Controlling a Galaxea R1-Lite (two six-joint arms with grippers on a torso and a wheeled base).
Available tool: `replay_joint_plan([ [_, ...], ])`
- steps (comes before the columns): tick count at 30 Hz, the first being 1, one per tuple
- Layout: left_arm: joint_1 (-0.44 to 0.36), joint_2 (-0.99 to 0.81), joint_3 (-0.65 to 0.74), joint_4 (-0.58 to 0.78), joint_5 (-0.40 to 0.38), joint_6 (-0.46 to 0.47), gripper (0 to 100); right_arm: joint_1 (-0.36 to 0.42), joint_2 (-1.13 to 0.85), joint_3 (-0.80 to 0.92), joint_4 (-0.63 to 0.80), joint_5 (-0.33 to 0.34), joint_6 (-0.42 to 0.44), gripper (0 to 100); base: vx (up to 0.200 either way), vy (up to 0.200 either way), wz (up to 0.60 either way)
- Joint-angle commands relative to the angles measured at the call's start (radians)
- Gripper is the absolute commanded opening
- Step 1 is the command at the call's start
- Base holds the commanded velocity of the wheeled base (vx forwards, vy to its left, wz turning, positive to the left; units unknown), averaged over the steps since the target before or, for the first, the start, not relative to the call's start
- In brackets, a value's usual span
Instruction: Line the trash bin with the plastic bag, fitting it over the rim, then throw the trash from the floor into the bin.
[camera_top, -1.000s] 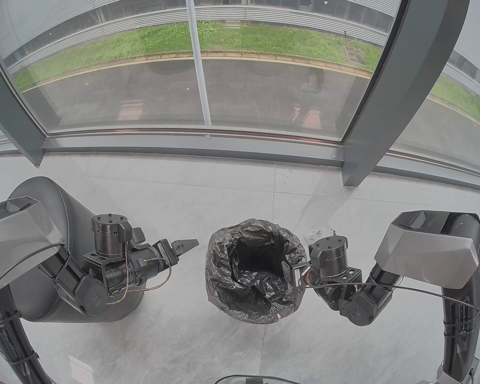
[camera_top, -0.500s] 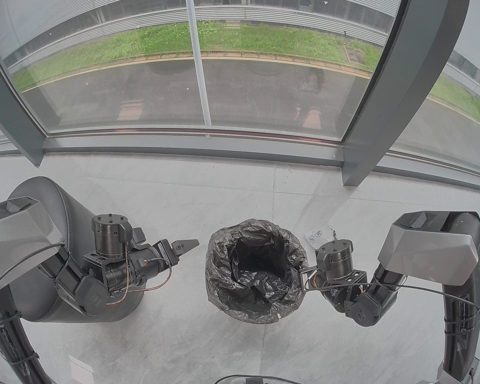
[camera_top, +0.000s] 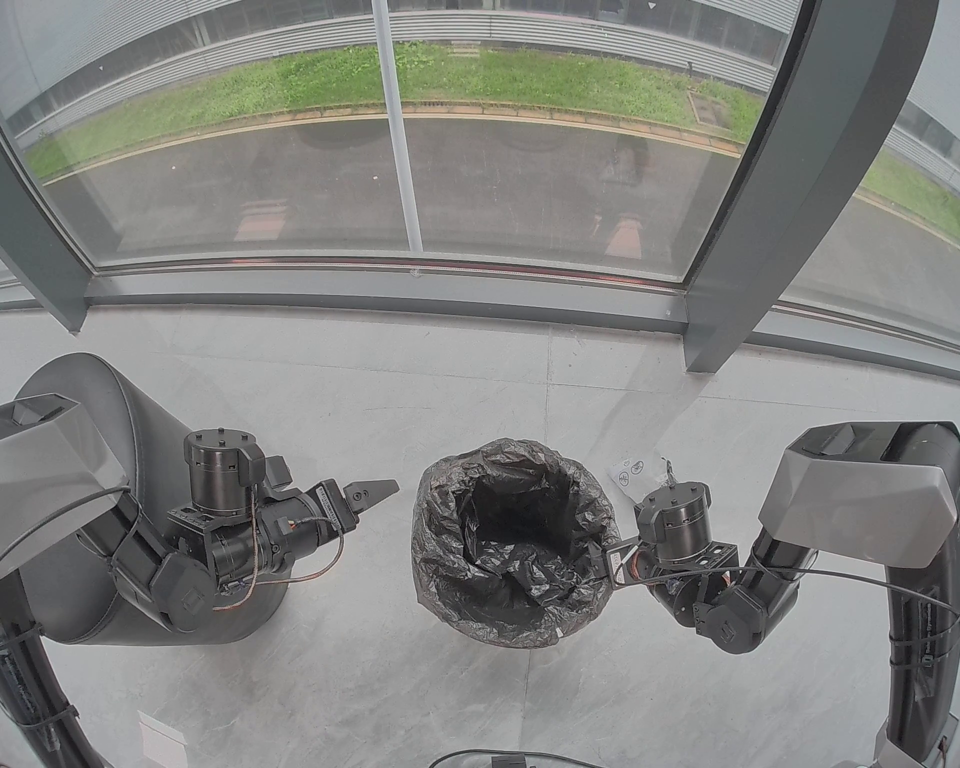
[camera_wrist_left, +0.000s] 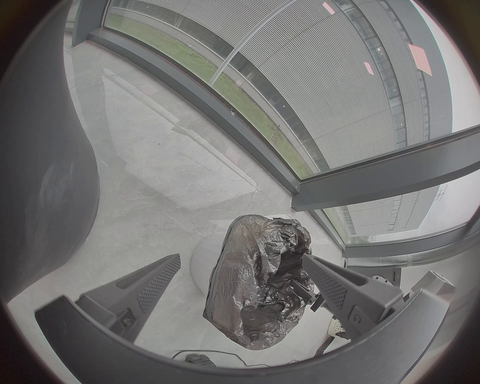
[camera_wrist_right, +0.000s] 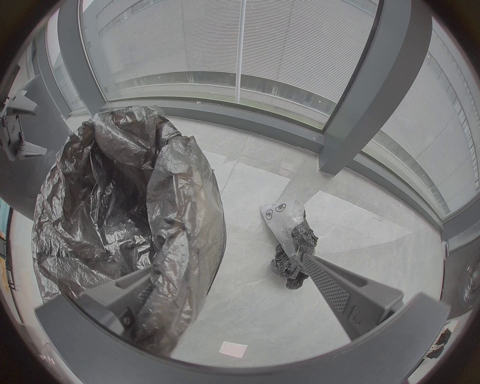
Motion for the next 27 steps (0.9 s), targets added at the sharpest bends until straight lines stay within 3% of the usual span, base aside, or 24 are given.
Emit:
replay_joint_plan([
  [1, -0.001, 0.001, 0.001, 0.0, -0.001, 0.0, 100, -0.002, -0.005, 0.021, 0.0, 0.0, 0.001, 100, 0.0, 0.0, 0.0],
  [27, -0.001, -0.003, 0.001, 0.0, -0.001, 0.0, 100, 0.007, -0.042, 0.088, -0.038, 0.002, -0.007, 100, 0.0, 0.0, 0.0],
])
